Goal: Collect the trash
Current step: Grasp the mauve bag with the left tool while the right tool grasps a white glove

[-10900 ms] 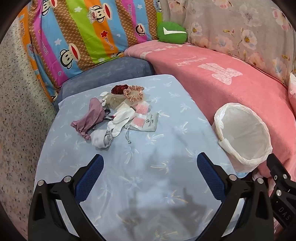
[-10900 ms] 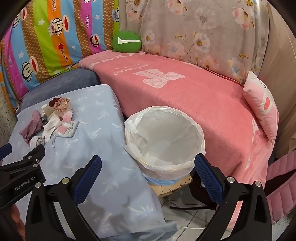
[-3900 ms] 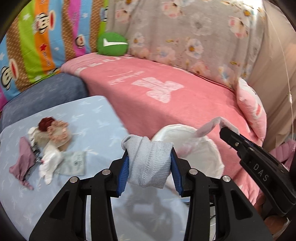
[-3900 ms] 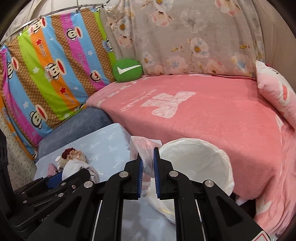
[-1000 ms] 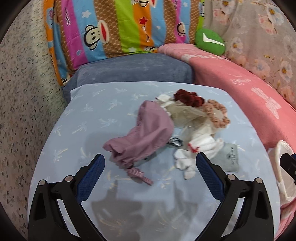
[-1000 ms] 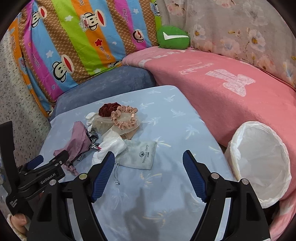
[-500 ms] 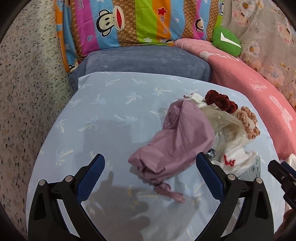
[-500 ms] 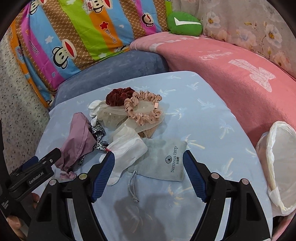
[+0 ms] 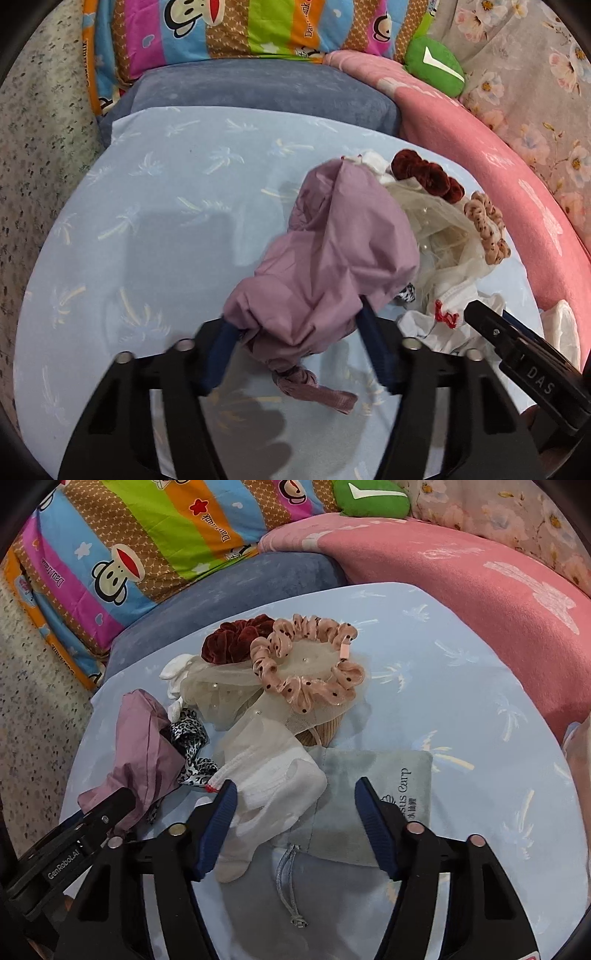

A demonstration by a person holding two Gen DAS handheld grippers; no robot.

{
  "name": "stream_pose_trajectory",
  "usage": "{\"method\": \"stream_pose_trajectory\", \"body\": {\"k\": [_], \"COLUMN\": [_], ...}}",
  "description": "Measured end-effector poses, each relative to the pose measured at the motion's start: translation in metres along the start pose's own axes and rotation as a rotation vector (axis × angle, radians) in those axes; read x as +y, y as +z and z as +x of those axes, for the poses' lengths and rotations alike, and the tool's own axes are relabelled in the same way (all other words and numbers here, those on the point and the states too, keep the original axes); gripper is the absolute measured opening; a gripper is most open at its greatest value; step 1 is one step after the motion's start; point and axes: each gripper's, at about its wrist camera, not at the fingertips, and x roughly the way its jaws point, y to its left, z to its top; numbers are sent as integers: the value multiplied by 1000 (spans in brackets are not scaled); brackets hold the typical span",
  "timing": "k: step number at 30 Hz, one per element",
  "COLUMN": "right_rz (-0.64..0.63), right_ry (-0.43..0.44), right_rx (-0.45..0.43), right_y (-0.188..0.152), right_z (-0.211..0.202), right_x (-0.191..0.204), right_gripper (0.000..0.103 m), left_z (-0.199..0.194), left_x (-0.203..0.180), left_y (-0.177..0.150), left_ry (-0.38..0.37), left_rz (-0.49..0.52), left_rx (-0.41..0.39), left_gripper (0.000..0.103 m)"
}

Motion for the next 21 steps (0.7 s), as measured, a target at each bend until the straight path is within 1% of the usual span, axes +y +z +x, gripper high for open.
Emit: {"method": "stream_pose_trajectory", "body": {"k": [2,3,5,7,10,15,21], "right_rz": [6,5,3,-3,-15,-30,-28], "right_ry": [18,23,33,41,56,74,81], "right_rx": [20,25,18,10,-22,-94,-181], "right_y": [-3,-5,-8,-10,-13,-14,-12], "right_z": [5,5,0,-8,-29,-74,-127], "right_x": [-1,-1,0,0,-1,-7,-22], "right_gripper": [23,19,8,5,4,4,4], "left_z": [-1,-3,-8,-16,-29,-57,-91], "left_x": [-2,-3,-3,-3,-9,-30,-66], "left_y": [-2,-3,-2,-3,-4,-4,-2], "left_ry": [12,7,-7,-25,-34,-57,-108], "left_rz": [17,19,4,-11,-12,7,52], "left_rx": [-3,-2,0,-8,-28,-67,-115], "left_gripper": [31,27,15,11,8,7,7]}}
